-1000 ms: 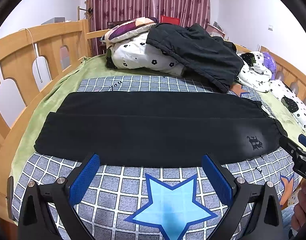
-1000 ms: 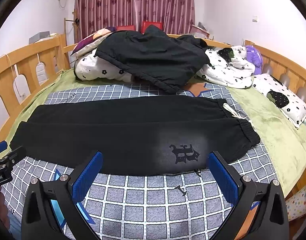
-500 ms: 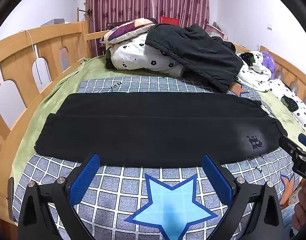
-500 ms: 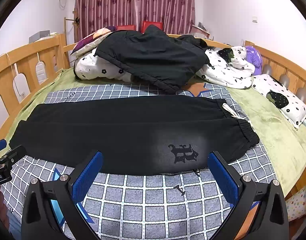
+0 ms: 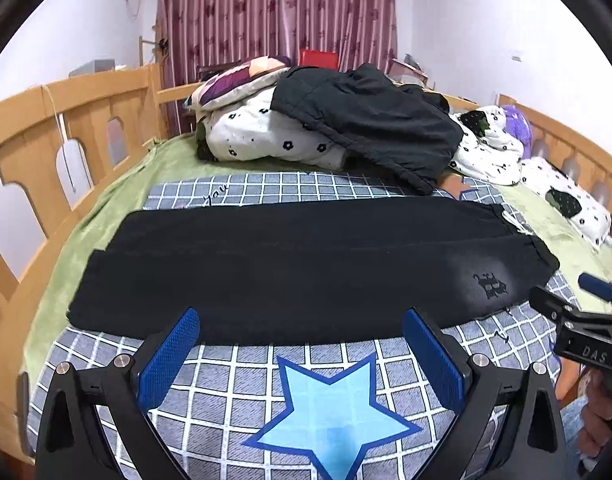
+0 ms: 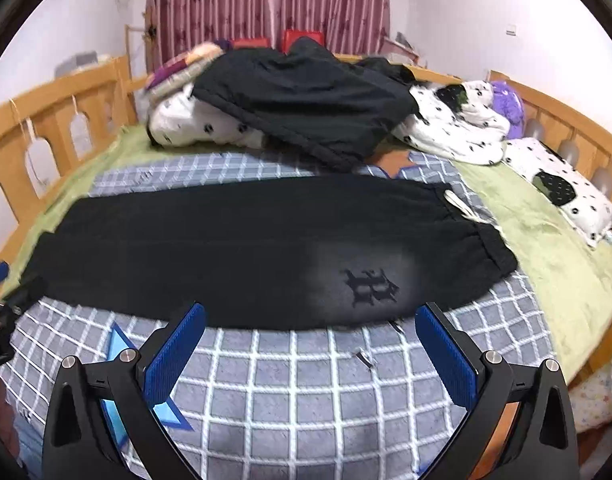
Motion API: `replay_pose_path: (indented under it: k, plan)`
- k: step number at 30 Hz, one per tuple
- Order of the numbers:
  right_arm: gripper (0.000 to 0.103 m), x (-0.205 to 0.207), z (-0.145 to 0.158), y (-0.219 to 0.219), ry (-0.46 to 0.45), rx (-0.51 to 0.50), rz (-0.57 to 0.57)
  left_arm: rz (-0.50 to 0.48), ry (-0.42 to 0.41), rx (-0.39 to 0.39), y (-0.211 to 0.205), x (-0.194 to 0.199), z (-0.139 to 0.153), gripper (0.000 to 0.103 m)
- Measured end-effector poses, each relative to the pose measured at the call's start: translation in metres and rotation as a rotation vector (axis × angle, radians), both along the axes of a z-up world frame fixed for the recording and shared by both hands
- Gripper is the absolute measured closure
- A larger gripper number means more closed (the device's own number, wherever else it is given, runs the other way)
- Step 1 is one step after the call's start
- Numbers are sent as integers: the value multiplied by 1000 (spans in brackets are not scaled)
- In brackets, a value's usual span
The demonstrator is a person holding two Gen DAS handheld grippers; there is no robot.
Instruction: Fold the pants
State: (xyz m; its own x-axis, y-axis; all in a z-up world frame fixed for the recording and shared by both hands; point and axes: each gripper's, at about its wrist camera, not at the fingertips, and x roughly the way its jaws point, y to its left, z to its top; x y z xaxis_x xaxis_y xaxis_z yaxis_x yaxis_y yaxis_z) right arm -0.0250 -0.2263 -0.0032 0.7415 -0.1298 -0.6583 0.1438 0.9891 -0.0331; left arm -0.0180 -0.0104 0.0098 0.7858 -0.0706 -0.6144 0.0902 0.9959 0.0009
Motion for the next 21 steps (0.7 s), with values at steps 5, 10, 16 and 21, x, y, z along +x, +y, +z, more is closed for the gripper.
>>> replay_pose_path:
  k: [5,10,16,21]
  plan:
    - [0,-15,17,4,-14,-76,14,-11,-22,7,-2,-13,19,1]
    - [0,-33,59,-15,-40,16,37,-47,-15,-28,10,-18,52,1]
    - [8,-45,102,-45,-152,77,49,-57,9,-42,38,-7,103,4]
    - [16,-35,102,-66,-208,81,54,-79,23,-29,59,8,118,4]
